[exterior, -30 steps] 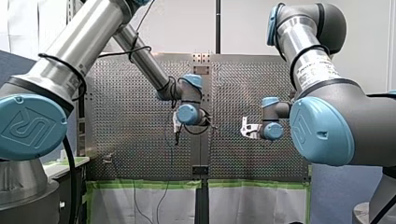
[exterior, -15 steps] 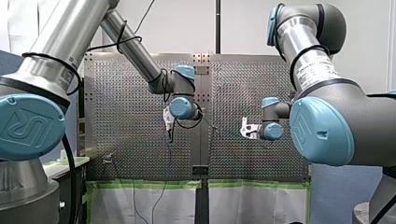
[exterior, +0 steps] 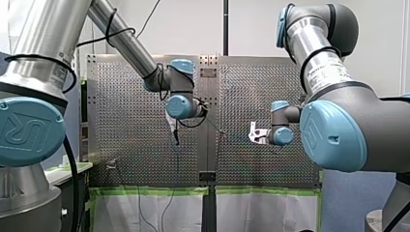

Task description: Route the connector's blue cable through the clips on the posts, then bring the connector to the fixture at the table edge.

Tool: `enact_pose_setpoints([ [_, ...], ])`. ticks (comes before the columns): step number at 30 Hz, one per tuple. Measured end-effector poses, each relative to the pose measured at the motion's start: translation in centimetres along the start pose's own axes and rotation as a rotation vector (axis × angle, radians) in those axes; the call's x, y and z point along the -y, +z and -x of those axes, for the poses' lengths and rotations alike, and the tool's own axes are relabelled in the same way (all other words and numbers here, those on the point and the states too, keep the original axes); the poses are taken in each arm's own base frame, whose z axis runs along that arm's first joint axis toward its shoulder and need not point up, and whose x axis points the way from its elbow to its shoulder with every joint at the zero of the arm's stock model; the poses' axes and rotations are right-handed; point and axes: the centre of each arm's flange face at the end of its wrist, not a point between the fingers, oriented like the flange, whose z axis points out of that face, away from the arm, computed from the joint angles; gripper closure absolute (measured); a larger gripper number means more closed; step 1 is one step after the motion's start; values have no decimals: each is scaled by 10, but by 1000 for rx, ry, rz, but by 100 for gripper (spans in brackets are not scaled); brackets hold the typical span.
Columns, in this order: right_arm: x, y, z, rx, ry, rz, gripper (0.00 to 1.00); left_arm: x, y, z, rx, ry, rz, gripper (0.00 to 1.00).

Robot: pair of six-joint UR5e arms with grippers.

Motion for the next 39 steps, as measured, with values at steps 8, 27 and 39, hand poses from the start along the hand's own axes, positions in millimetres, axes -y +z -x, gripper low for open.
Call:
enact_pose_setpoints([
  [8, 0, 0, 0, 0, -1, 0, 100, -6, -23, 14, 40, -22, -14, 0],
  [27, 4, -1, 1, 5, -7, -3, 100, -25, -75, 32, 134, -77, -44, 0],
  [39, 7, -1, 1, 5, -9, -6, 100, -48, -108, -8, 39, -33, -55, 0],
])
